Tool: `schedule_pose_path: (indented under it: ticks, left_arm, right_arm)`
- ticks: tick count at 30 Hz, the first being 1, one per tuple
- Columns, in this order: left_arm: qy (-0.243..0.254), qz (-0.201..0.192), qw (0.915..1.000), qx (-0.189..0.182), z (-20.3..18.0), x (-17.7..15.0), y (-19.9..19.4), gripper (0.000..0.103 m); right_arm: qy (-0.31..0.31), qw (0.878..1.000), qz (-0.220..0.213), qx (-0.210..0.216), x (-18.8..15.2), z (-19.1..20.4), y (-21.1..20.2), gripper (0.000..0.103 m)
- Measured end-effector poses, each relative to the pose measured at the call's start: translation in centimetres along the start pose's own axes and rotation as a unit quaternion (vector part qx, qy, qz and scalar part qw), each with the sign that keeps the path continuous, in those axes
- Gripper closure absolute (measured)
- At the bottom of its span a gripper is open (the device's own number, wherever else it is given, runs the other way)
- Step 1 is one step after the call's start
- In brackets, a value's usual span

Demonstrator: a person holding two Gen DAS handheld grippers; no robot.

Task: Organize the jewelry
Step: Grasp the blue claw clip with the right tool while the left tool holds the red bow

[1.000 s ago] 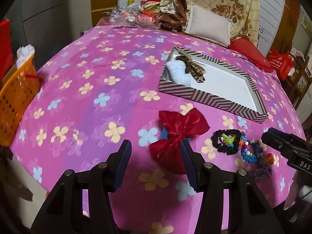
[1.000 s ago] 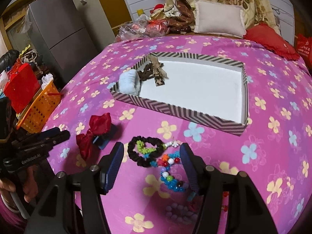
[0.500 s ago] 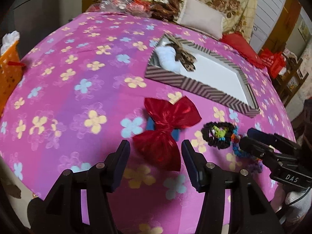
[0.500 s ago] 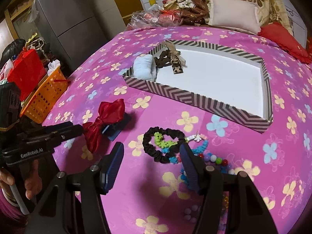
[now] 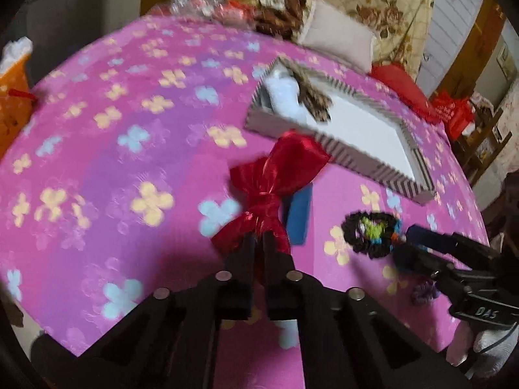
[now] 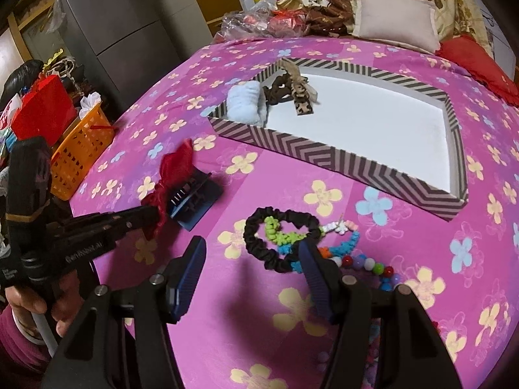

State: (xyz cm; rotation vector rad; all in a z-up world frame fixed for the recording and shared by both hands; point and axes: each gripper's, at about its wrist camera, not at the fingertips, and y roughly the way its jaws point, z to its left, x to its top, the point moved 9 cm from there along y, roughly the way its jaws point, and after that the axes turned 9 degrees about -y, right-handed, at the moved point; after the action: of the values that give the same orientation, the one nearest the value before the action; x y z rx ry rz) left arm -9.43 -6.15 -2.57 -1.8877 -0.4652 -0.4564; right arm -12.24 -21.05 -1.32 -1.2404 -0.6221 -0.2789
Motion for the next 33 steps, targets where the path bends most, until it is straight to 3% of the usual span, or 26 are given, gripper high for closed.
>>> schedule_pose_path:
  ticks: [6, 16, 20, 22, 24, 26, 33]
  left_arm:
    - [-0.012, -0.033, 0.9992, 0.021, 1.9, 1.8, -1.7, 0.101]
    - [-0.026, -0.041, 0.9979, 0.045, 4.8, 1.6, -1.8, 0.101]
    - [-0.037, -0.039, 0.9981, 0.03, 5.4, 1.6, -2.1, 0.101]
    - [-0.045, -0.031, 0.9981, 0.027, 5.7, 1.7, -2.1, 0.094]
    - [-0.048, -0.026, 0.9983, 0.022, 5.8, 1.6, -2.3, 0.079]
    - [-0.049, -0.029, 0.9982, 0.02, 6.0, 1.6, -2.7, 0.074]
    - [-0.053, -0.035, 0.9971, 0.041, 7.4, 2.1, -3.0, 0.072]
  right_arm:
    - [-0.007, 0.999, 0.003, 0.032, 1.3, 2.4, 1.5, 0.041]
    - [0.015, 0.997, 0.023, 0.07, 3.8, 4.9, 6.0, 0.044]
    - [0.035, 0.996, 0.019, 0.074, 4.4, 5.3, 6.6, 0.044]
    - [0.042, 0.996, 0.024, 0.078, 4.6, 5.6, 7.2, 0.043]
    - [0.035, 0.996, 0.035, 0.072, 4.7, 5.9, 8.1, 0.043]
    - [0.019, 0.997, 0.042, 0.054, 4.9, 5.9, 8.7, 0.043]
    - [0.039, 0.996, 0.061, 0.053, 5.8, 6.0, 10.3, 0.042]
